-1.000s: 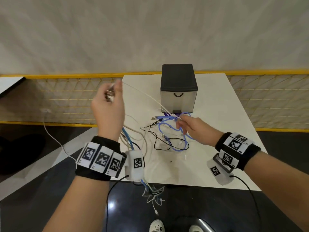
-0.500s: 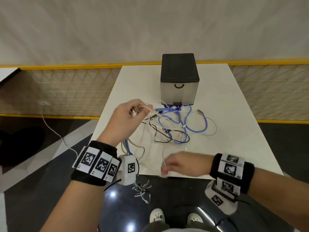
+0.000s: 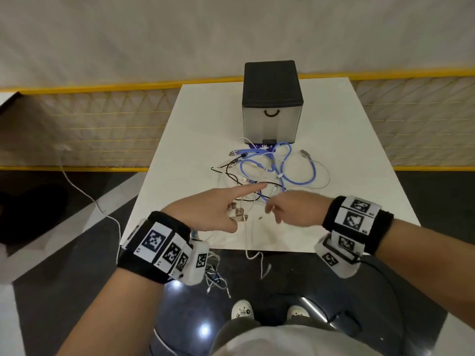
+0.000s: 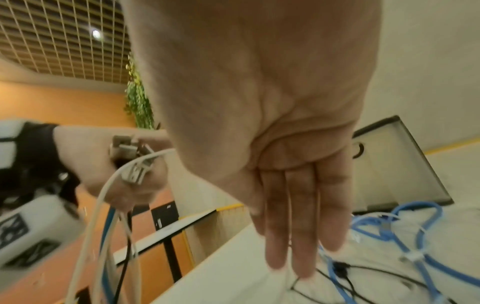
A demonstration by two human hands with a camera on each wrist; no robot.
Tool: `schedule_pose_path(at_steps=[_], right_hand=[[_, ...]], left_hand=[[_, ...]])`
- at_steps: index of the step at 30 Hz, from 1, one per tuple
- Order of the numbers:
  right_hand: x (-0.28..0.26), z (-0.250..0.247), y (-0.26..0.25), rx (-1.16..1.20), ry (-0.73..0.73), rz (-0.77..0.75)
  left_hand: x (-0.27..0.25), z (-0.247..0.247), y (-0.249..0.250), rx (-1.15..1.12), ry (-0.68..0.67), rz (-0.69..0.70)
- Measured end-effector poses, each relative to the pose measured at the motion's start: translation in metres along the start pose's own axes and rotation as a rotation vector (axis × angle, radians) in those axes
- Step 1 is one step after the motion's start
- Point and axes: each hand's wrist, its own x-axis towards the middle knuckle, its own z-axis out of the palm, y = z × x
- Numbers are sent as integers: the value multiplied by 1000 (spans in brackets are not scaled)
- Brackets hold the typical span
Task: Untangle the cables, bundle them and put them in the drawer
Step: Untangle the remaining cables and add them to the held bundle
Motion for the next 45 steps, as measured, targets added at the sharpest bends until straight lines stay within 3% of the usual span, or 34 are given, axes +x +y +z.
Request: schedule_pose_path(at_steps=[4,6,8,10,11,13,16,17,20,22,25,28,31,35,41,43,45], right_hand=[[2,-20,-9,162,430,-61],[3,-23,-13,316,568,-96],[0,-25,-19,664,566,-136],[-3,-19,-27,1005,415,-215],[-3,-14,-30,1060,340,-254],[-5,-4,-32,926,180,-294],[-4,15,-26,531,-145,-347],[-3,18,-23,459,-171,-336],[8,15,-20,447,119,-266],[16,6,-30,571,219,-311],[25,1,-51,635,158,-422],[31,27,-53,574,64,-433],[35,58,-30,440,-66,-352],[48,57,6,216,-251,-171],[98,46,10,240,101,-89],[118,50,0,220,154,-109],[135,60,-12,141,109,-168]], left_hand=[[-6,-11,10,-111,33,38],[-10,-17,13,-137,9,41],[-14,-24,15,-132,-47,70],[-18,-29,15,-109,-58,97],[-19,-31,14,-118,-42,111],[-20,-34,14,-184,41,123],[-18,-34,12,-313,253,78],[-17,-33,10,-344,302,66],[-8,-25,10,-454,387,70],[0,-17,16,-482,441,99],[15,-8,26,-501,528,168],[25,-8,18,-692,695,225],[25,-15,0,-881,867,213],[24,-20,-28,-1042,1017,63],[33,-11,-52,-1063,1017,-85],[38,-10,-55,-1057,992,-104],[43,-11,-58,-1058,976,-123]])
